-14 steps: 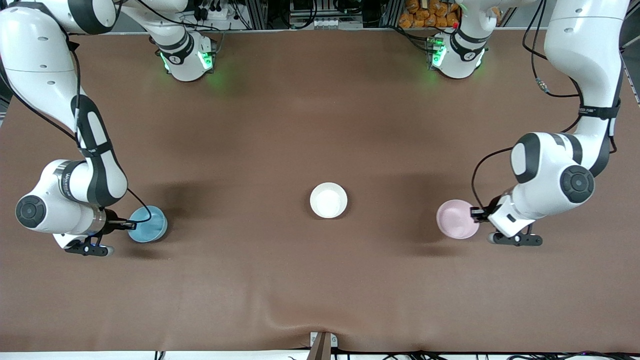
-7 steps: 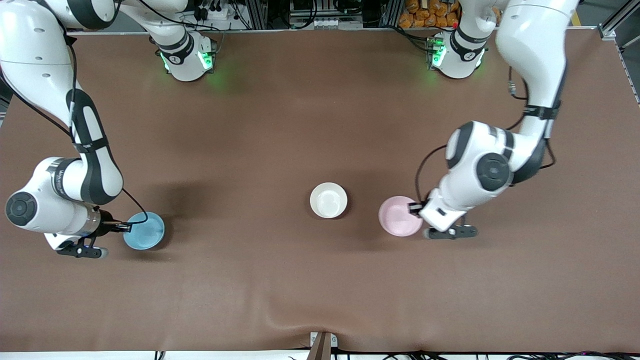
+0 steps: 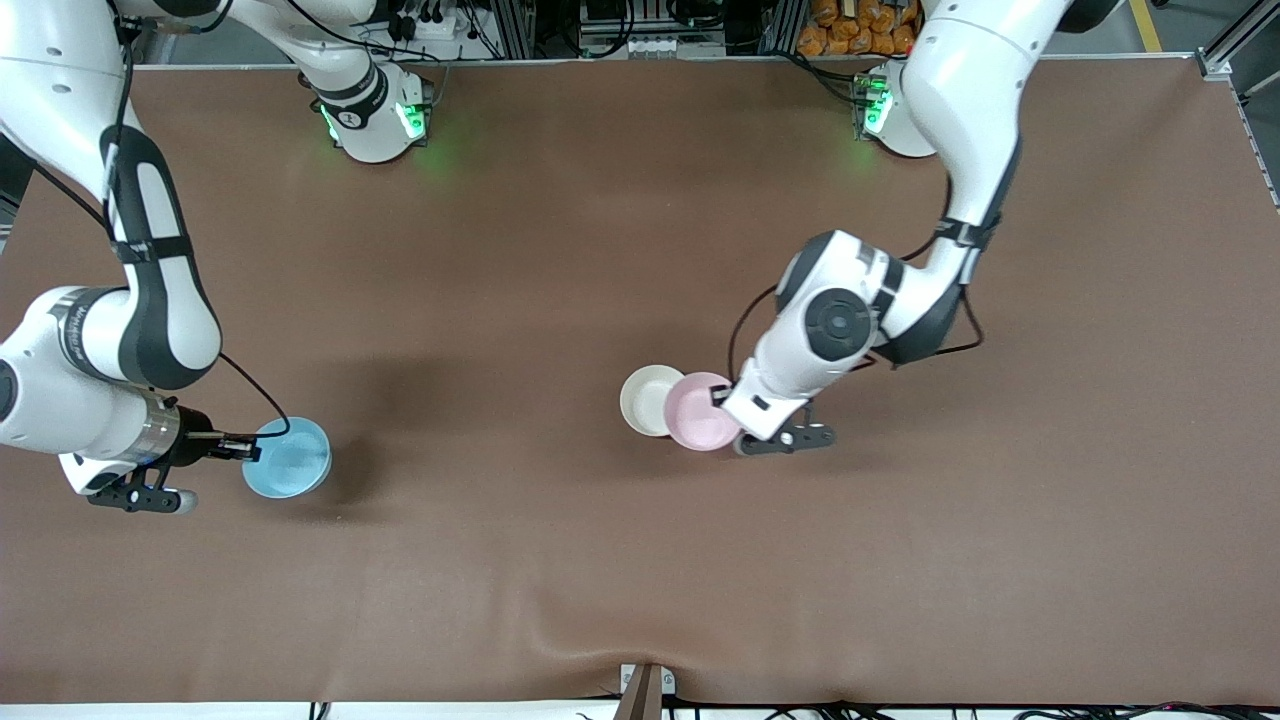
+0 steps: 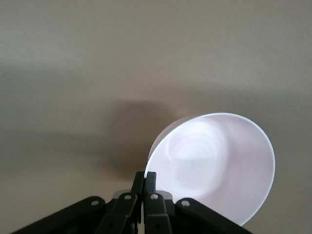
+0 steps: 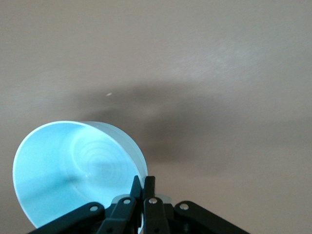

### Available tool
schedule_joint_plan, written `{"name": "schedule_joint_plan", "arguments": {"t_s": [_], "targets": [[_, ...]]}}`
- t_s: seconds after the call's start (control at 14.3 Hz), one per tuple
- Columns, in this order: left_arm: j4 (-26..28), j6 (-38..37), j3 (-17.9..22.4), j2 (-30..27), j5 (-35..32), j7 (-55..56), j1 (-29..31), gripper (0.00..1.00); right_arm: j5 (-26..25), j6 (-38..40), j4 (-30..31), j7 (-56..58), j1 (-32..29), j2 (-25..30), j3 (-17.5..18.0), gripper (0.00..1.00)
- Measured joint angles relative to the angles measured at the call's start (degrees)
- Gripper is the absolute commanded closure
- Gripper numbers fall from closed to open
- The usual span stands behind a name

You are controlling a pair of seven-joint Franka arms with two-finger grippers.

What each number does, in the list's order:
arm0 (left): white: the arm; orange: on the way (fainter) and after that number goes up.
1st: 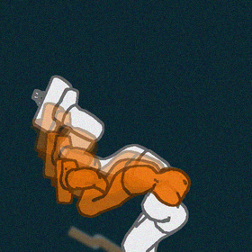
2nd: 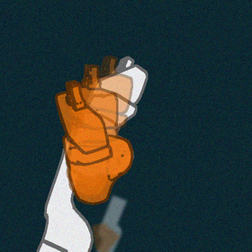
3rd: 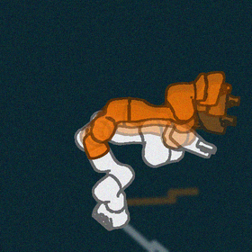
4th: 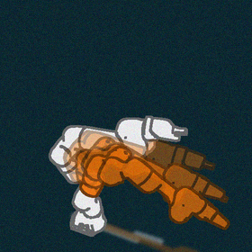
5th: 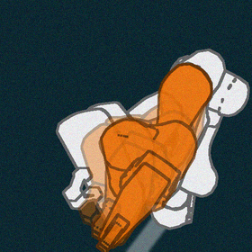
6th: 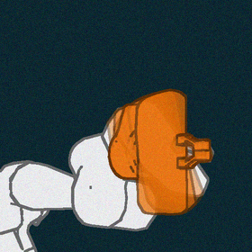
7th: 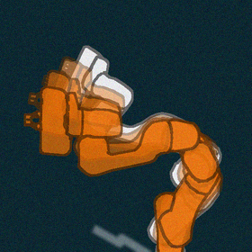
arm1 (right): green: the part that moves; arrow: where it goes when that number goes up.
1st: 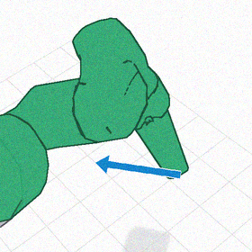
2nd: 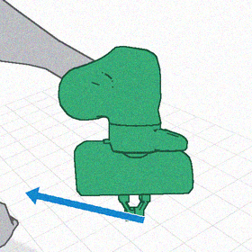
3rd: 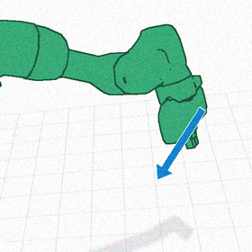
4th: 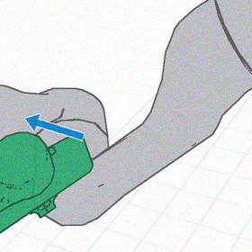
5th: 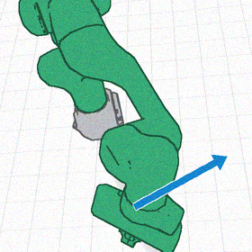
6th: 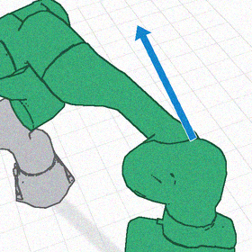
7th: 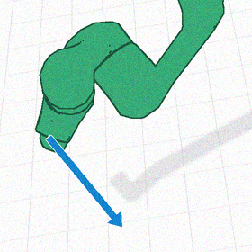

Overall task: Stack pink and blue bowls on white bowl
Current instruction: 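Lower the pink bowl into the white bowl with the left gripper, then open the left gripper while the right gripper carries the blue bowl over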

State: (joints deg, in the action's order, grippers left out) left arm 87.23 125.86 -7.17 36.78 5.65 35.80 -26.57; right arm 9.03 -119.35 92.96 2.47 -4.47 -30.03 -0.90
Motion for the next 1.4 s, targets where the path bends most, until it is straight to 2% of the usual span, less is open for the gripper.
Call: {"name": "schedule_joint_plan", "arguments": {"t_s": [0.35, 0.84, 1.12, 1.4], "targets": [[-2.61, 0.37, -0.01, 2.79, 0.09, 0.38, -1.9, 1.0, 1.47, 4.11, -0.05, -10.08, 4.35, 2.62, 0.23, 1.0], [-3.01, 1.72, 0.01, 3.6, 0.11, 1.11, -5.49, 1.0, 2.33, 5.78, 0.36, -23.57, 10.81, 4.51, 0.43, 1.0], [-2.97, 1.72, 0.49, 3.95, 0.11, 0.9, -5.54, 1.0, 5.81, 5.77, 1.59, -26.14, 13.47, 5.01, 0.46, 1.0], [-2.74, 1.72, 0.76, 4.3, 0.11, 0.03, -4.81, 1.0, 6.57, 5.28, 2.47, -31.04, 16.44, 5.8, 0.49, 1.0]]}}
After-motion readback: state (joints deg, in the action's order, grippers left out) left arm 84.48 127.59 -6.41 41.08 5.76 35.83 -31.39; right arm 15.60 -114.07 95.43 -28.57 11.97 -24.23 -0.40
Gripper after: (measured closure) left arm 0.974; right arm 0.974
